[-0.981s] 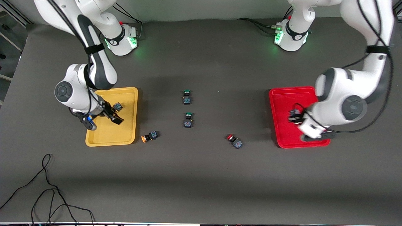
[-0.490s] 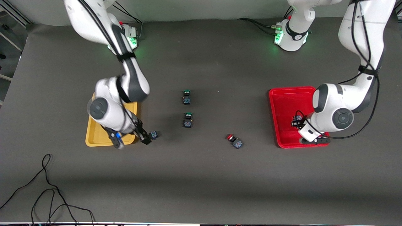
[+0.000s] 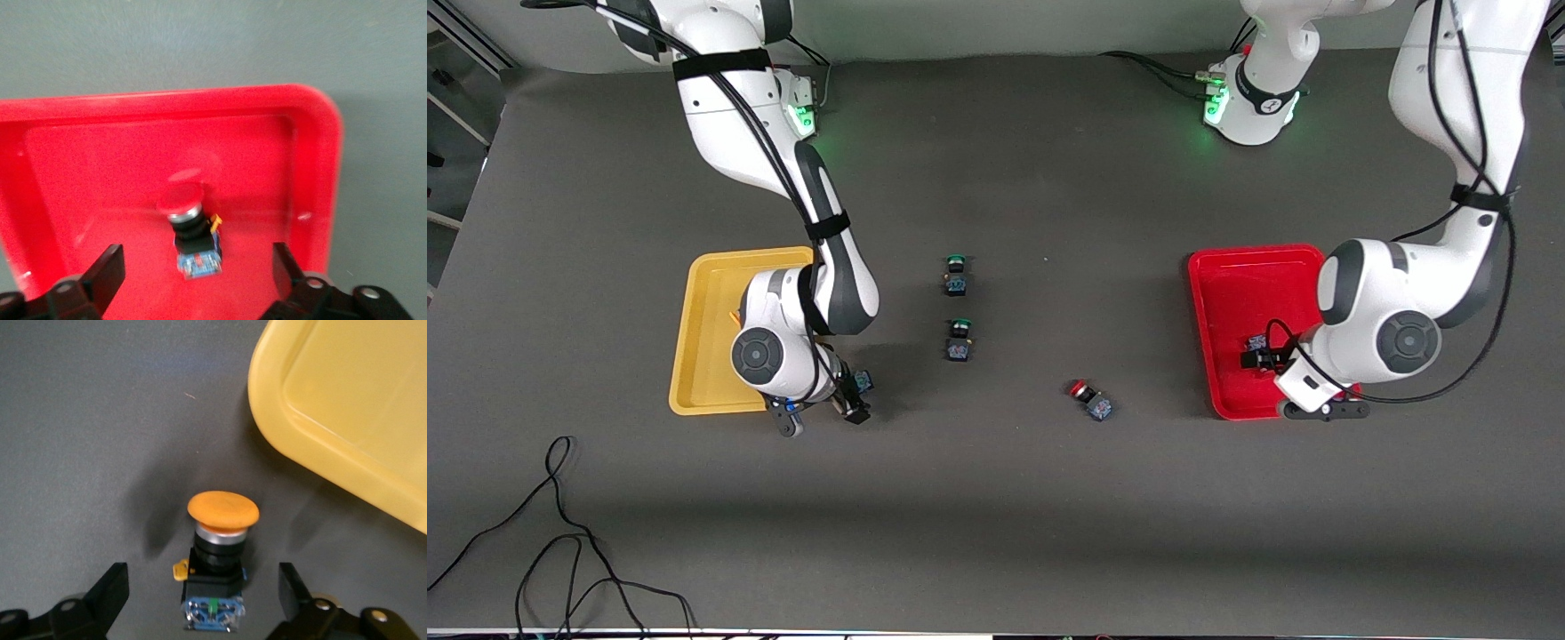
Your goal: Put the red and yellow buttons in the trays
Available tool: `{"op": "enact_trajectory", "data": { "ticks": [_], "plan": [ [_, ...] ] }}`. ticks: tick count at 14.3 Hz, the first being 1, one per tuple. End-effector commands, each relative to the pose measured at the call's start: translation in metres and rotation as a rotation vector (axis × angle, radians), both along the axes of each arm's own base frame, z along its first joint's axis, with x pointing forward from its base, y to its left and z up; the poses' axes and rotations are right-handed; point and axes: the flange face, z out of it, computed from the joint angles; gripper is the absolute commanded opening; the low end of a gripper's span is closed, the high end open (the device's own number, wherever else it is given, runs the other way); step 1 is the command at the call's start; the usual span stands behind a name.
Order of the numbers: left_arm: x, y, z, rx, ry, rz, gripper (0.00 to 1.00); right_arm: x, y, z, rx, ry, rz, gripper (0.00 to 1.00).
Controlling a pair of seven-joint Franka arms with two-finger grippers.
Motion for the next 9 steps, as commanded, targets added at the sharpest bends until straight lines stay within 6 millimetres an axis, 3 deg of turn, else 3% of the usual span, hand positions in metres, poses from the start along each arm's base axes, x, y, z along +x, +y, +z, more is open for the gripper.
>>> {"op": "enact_trajectory", "data": {
  "ticks": [1,3,5,7,9],
  "plan": [
    [0.013,-0.046,0.052,-0.026,0.0,0.015,1.0,0.007,0.003,-0.004,0.008,-0.024,-0.017,0.74],
    [0.015,-0.096,0.068,-0.074,-0.021,0.069,1.0,0.006,0.003,-0.006,0.013,-0.025,-0.023,0.3],
    [0.019,-0.148,0.059,-0.087,-0.034,0.165,1.0,0.005,0.001,-0.003,0.019,-0.021,-0.022,0.03],
    [0.033,-0.18,0.044,-0.086,-0.074,0.325,1.0,0.007,-0.001,0.009,0.035,-0.02,-0.026,0.0],
    [0.042,-0.216,0.02,-0.089,-0.103,0.461,1.0,0.009,-0.01,0.041,0.07,0.01,-0.006,0.0]
  ]
}}
